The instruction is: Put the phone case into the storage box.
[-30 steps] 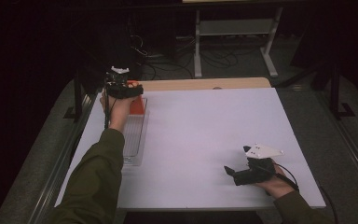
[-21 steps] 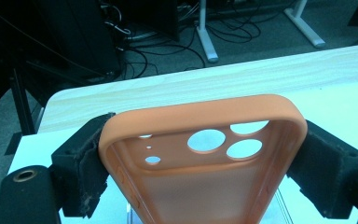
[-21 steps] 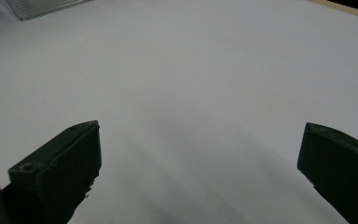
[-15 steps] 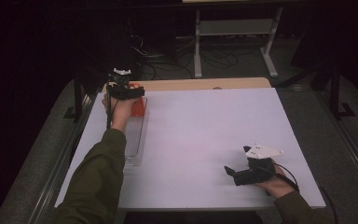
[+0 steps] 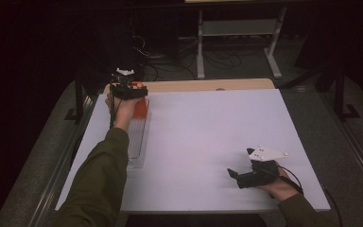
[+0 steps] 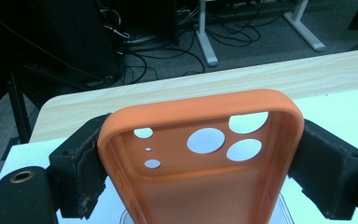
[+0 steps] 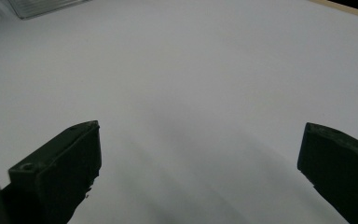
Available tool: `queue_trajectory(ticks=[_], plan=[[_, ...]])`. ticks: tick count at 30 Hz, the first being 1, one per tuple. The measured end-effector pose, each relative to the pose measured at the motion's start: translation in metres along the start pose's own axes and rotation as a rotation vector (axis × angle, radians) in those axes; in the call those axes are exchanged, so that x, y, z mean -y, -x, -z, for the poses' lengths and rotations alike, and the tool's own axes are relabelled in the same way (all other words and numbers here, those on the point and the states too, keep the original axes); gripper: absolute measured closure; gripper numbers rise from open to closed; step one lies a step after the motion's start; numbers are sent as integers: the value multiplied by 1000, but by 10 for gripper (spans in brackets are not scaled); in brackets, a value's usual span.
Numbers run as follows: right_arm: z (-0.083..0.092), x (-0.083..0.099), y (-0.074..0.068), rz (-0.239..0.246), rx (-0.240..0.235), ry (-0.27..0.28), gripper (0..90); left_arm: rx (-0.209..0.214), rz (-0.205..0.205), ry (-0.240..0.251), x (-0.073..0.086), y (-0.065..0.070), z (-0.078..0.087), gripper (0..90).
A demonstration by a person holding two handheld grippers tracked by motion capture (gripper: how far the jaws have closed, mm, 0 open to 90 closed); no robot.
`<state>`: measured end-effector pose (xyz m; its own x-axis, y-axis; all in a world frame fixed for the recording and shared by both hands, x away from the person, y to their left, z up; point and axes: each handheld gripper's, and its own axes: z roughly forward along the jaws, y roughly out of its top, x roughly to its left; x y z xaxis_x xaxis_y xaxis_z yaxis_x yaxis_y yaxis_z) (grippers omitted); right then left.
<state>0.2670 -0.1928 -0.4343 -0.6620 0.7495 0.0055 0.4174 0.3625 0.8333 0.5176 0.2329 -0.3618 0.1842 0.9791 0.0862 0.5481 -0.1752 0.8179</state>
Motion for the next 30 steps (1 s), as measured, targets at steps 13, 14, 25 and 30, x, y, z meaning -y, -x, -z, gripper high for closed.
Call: queue_trajectory(ticks=[13,14,25,30], plan=[[0,1,1,1,0,1,0,14,-10,-4,0,-3,-5,77],[0,1,1,5,0,3,0,18,0,5,0,-4,-5,67],[-1,1,0,5,-2,-3,0,57,-29,45,-5,-6,7,2],[0,1,0,6,-1,-2,0,97,-50,40,-6,-6,15,0]])
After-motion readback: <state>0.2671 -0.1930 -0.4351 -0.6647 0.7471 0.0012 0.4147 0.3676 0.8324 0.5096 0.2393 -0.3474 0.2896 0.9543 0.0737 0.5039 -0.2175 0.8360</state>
